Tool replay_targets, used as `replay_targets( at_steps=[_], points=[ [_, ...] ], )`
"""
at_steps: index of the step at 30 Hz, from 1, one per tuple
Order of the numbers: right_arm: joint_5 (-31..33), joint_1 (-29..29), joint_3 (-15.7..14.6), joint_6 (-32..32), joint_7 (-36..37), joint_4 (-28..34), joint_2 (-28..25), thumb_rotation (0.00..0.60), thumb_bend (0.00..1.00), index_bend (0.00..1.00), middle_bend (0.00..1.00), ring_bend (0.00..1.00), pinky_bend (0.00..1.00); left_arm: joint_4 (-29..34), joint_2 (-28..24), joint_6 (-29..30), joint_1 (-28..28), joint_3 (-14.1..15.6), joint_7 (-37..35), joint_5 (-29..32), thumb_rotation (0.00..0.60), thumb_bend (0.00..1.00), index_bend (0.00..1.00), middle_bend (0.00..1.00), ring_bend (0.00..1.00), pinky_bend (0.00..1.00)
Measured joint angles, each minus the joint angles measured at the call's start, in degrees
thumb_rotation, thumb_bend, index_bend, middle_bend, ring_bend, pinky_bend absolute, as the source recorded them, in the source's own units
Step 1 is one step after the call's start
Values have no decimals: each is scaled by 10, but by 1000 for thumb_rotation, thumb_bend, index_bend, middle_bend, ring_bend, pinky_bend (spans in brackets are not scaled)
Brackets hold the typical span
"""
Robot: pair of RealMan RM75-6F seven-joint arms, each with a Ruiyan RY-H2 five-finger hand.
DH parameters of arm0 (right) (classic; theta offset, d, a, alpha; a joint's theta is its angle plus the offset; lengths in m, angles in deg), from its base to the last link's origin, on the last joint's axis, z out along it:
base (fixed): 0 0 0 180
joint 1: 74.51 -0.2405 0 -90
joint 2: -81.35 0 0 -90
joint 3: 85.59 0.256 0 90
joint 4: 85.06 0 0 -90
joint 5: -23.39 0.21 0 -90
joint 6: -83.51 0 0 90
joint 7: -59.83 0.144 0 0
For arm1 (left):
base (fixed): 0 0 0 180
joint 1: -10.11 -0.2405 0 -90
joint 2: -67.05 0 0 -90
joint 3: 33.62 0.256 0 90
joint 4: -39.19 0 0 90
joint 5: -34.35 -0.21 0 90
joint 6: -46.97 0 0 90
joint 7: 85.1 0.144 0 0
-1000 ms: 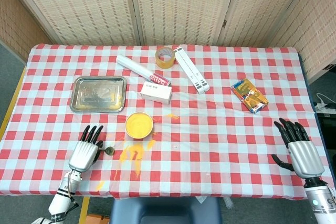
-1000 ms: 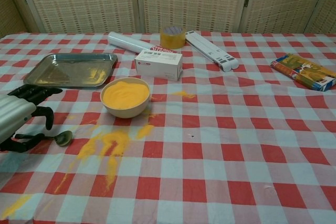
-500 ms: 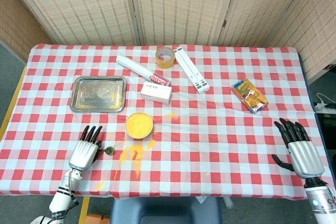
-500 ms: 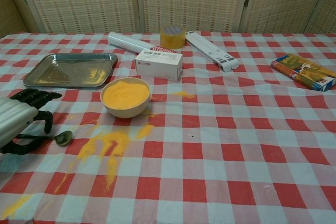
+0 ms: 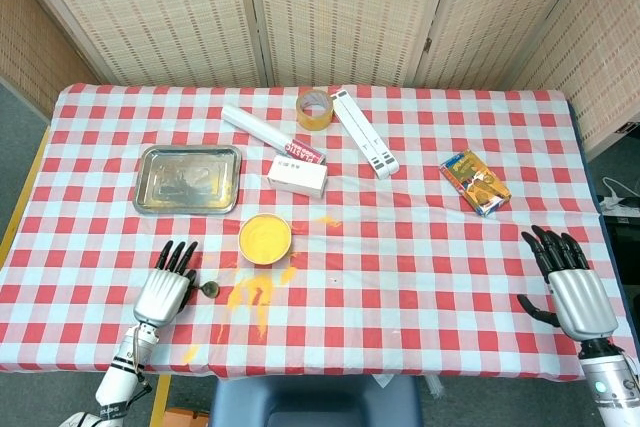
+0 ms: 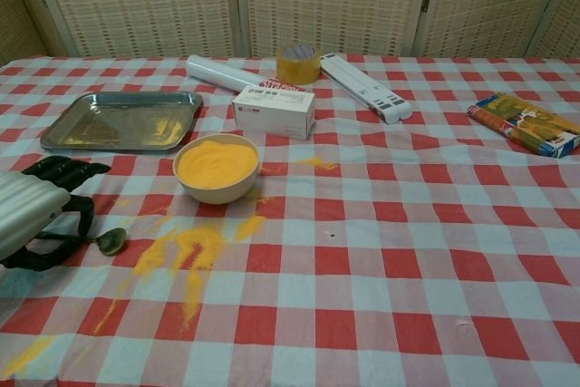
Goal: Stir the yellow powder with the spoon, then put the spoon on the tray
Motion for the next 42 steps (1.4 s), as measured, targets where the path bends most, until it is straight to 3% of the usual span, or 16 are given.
replay_targets(
  at_steps=[14, 23, 34, 42],
  points=[
    [-3, 1, -1, 2, 1, 1, 0, 600, 175, 0, 0, 0, 0, -2, -4, 14, -1, -2, -9, 3, 600, 440, 626, 20, 0, 0],
    [-8, 1, -3, 3, 5, 2, -1, 600, 176, 0, 0, 0, 0, 47, -36, 57, -9, -14, -4, -2, 600, 440, 657, 52, 0, 0],
    [-14, -3, -6, -3, 10, 1, -2, 600, 176, 0, 0, 0, 0, 179, -79, 74, 21, -65, 70, -1, 600, 442, 656, 66, 0, 0],
    [5, -8, 1, -16, 14, -5, 0, 600, 176, 0, 0, 0, 0, 198, -45, 12, 83, -116, 171, 63, 600, 447, 654, 69, 0, 0]
  ],
)
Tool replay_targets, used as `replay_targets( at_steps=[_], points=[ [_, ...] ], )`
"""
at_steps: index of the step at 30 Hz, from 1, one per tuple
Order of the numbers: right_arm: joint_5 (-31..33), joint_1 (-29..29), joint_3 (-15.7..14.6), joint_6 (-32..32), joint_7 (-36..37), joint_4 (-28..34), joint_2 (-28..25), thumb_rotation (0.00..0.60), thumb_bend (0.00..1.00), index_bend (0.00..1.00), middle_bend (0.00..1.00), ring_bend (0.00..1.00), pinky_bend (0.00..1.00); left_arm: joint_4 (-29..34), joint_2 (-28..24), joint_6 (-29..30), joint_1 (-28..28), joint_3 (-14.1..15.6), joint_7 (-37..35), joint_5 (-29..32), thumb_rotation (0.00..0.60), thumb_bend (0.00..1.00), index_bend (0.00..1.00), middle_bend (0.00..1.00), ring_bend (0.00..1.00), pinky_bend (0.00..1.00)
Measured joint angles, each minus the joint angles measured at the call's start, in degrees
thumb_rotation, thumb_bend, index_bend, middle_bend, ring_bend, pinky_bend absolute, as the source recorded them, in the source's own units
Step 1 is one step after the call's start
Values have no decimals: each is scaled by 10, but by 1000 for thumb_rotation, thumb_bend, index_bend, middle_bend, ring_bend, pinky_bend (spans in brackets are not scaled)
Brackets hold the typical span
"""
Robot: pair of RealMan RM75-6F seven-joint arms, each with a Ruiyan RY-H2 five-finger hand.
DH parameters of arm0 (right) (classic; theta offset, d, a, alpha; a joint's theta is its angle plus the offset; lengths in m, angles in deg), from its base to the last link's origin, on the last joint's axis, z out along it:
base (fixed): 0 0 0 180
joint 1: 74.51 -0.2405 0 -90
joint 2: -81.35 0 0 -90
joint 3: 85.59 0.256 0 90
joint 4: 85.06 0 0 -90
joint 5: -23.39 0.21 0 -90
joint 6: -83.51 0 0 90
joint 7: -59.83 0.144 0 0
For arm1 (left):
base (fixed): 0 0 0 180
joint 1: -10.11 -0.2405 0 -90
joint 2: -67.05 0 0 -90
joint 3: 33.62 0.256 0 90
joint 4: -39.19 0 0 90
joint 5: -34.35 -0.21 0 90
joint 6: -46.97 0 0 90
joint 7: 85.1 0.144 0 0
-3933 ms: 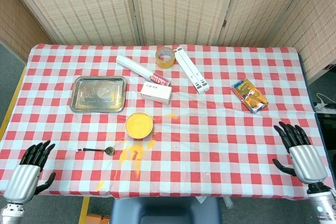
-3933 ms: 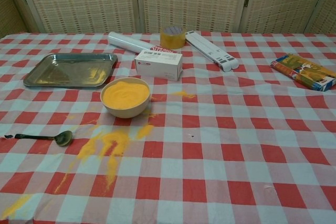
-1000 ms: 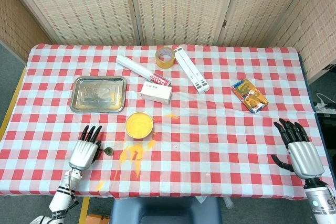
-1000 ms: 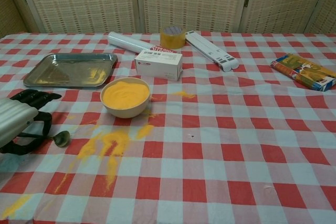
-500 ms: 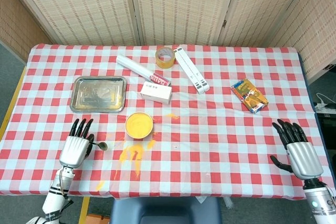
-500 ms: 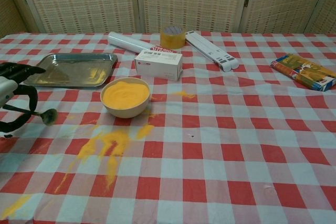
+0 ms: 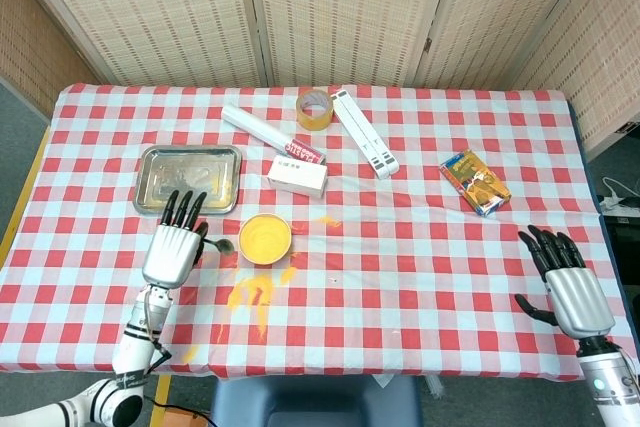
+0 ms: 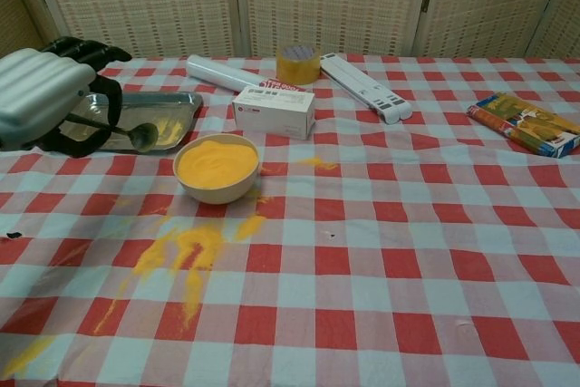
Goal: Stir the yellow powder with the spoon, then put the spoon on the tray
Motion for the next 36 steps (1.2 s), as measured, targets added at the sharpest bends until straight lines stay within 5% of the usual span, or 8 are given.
replay_targets(
  at_steps=[9, 16, 29, 36],
  points=[
    [13, -5, 3, -13, -5, -7, 6, 600, 175, 0, 0, 0, 0, -75, 84, -37, 57, -26, 84, 68, 600, 450, 658, 84, 0, 0],
    [21, -8, 6, -20, -4, -8, 5, 600, 175, 0, 0, 0, 0, -88, 99, -42, 71, -31, 107, 87, 600, 452, 645, 84, 0, 0],
    [15, -5, 4, -11, 3, -5, 0, 600, 176, 0, 0, 0, 0, -95, 152, -22, 86, -15, 212, 139, 600, 461, 460, 64, 0, 0],
    [12, -3, 4, -6, 9, -6, -2, 600, 175, 0, 0, 0, 0, -90, 161, -7, 94, -4, 223, 135, 600, 461, 235, 42, 0, 0]
  ],
)
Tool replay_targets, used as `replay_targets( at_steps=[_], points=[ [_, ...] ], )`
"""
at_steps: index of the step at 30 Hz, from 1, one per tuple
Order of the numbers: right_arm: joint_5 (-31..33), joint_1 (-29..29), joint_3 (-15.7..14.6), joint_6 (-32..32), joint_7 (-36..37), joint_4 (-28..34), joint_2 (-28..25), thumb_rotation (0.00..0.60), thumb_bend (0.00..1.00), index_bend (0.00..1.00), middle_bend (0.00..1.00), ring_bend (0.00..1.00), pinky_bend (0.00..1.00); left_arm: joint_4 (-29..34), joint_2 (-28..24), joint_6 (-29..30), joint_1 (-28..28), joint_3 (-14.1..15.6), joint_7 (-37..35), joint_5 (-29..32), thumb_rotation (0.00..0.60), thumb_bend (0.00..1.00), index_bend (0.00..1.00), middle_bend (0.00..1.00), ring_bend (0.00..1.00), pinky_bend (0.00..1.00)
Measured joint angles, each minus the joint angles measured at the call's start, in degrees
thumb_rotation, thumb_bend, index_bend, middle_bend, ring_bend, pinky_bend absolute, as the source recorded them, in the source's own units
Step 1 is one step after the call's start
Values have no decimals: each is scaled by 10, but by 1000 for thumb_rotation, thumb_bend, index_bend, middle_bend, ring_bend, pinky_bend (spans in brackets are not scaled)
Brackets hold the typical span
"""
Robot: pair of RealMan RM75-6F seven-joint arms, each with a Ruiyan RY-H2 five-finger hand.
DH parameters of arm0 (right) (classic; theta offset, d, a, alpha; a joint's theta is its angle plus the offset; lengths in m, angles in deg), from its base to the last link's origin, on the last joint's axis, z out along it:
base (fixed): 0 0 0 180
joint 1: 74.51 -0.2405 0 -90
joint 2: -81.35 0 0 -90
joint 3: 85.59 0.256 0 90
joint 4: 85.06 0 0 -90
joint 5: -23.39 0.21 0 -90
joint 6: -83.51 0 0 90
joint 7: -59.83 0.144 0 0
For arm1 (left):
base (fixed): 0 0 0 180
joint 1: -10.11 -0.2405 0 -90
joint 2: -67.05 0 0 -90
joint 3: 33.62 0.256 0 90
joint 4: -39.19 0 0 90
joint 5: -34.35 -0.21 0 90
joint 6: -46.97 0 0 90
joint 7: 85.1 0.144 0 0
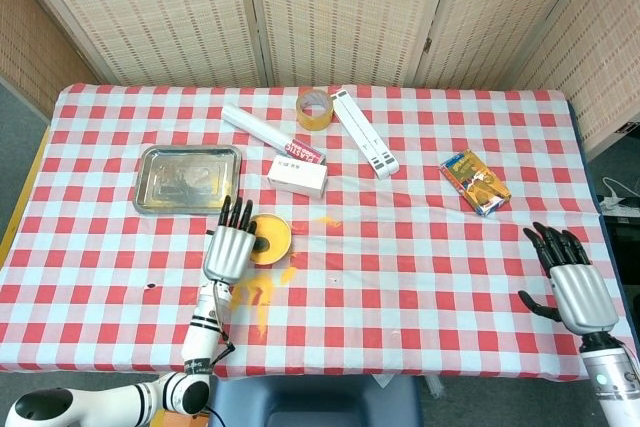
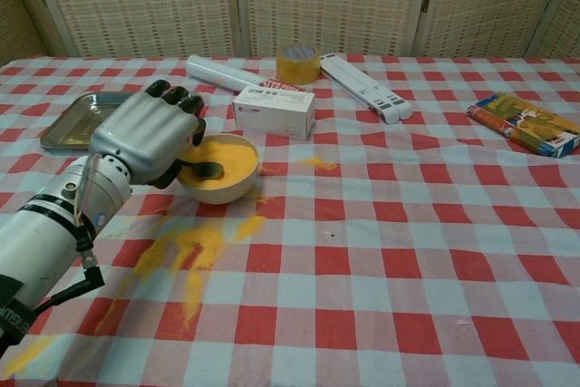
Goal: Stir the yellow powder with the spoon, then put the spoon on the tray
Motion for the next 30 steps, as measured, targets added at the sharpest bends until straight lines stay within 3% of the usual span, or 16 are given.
replay_targets(
  at_steps=[8, 13, 17, 23, 30],
  points=[
    [-7, 0, -3, 1, 2, 1, -1, 600, 175, 0, 0, 0, 0, 35, -26, 30, -9, 16, -19, -32, 600, 462, 310, 39, 0, 0],
    [-15, 2, -6, 7, 5, 5, -4, 600, 176, 0, 0, 0, 0, 64, -72, 60, -35, 43, -50, -64, 600, 459, 379, 47, 0, 0],
    [-22, 4, -10, 11, 6, 8, -5, 600, 175, 0, 0, 0, 0, 52, -91, 78, -55, 62, -95, -88, 600, 455, 399, 48, 0, 0],
    [-31, 6, -13, 16, -1, 12, -4, 600, 176, 0, 0, 0, 0, -43, -83, 107, -71, 81, -149, -129, 600, 455, 410, 48, 0, 0],
    [-35, 8, -15, 21, -3, 14, -3, 600, 175, 0, 0, 0, 0, -203, -26, 137, -80, 99, -240, -179, 600, 456, 433, 47, 0, 0]
  ],
)
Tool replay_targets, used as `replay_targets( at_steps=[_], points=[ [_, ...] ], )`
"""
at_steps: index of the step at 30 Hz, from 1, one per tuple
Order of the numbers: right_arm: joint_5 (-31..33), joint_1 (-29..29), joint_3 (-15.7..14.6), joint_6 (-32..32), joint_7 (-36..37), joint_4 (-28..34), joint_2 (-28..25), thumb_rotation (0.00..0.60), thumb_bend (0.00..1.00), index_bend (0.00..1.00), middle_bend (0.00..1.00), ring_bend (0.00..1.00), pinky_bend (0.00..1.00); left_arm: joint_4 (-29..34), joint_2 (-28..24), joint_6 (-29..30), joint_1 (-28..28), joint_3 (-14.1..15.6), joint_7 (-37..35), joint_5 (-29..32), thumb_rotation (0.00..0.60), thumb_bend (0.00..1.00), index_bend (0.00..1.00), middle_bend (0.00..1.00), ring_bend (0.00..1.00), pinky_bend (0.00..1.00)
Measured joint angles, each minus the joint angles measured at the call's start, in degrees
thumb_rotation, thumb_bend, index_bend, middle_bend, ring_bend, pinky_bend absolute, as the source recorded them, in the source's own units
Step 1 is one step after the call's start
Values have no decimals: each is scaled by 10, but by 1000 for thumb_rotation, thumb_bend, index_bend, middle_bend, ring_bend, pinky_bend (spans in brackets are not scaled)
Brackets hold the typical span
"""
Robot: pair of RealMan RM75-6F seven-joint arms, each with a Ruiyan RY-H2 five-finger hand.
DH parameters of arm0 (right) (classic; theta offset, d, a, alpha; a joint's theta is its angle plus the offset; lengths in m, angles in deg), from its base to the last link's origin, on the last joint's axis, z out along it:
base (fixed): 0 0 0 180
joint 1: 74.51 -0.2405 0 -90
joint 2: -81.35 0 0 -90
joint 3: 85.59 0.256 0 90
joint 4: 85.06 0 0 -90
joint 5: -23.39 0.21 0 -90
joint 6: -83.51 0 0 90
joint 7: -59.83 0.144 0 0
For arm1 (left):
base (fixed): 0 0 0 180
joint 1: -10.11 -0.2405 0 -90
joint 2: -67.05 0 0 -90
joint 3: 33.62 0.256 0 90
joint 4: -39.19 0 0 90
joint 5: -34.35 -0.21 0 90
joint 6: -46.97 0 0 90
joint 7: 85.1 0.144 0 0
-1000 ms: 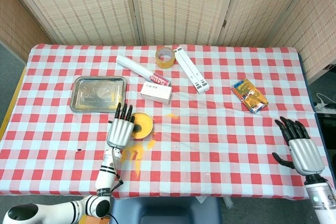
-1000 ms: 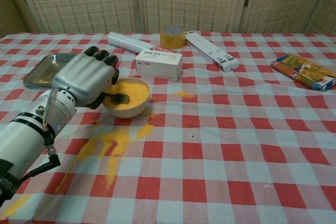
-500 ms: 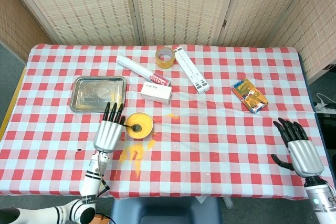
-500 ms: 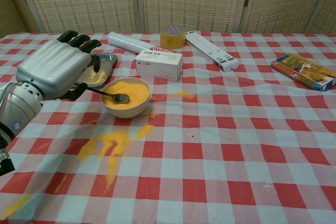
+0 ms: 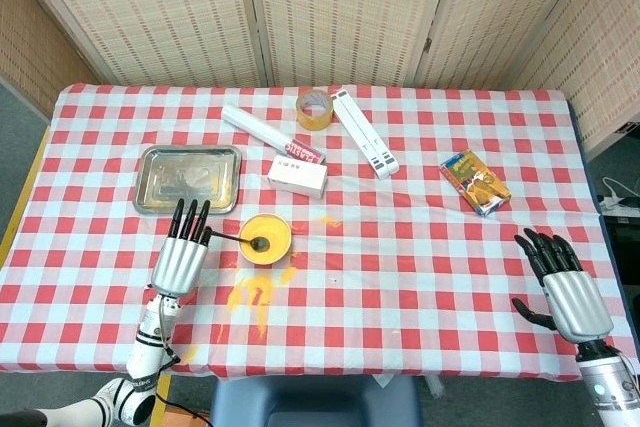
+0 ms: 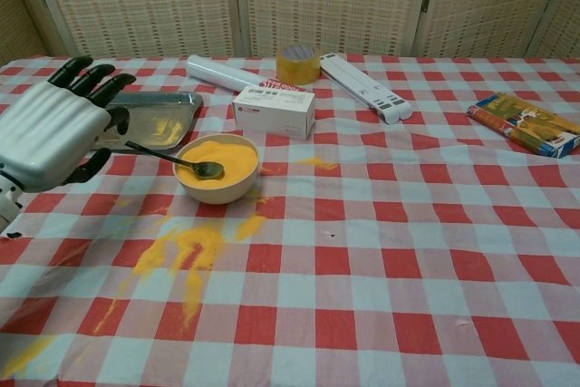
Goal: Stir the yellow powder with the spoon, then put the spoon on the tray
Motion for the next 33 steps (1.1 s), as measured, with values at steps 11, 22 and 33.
replay_targets(
  at_steps=[11, 22, 33],
  points=[
    [1, 0, 0, 0, 0, -1, -1, 600, 176, 0, 0, 0, 0, -151, 77, 9, 4, -3, -76, -28, 600, 457, 438, 48, 0, 0],
    [4, 1, 2, 0, -6, 0, 0, 600, 175, 0, 0, 0, 0, -199, 96, -1, 13, -18, -110, -26, 600, 457, 463, 48, 0, 0],
    [6, 1, 2, -2, -9, 0, 1, 600, 175, 0, 0, 0, 0, -212, 101, -8, 16, -22, -119, -23, 600, 456, 486, 56, 0, 0]
  ],
)
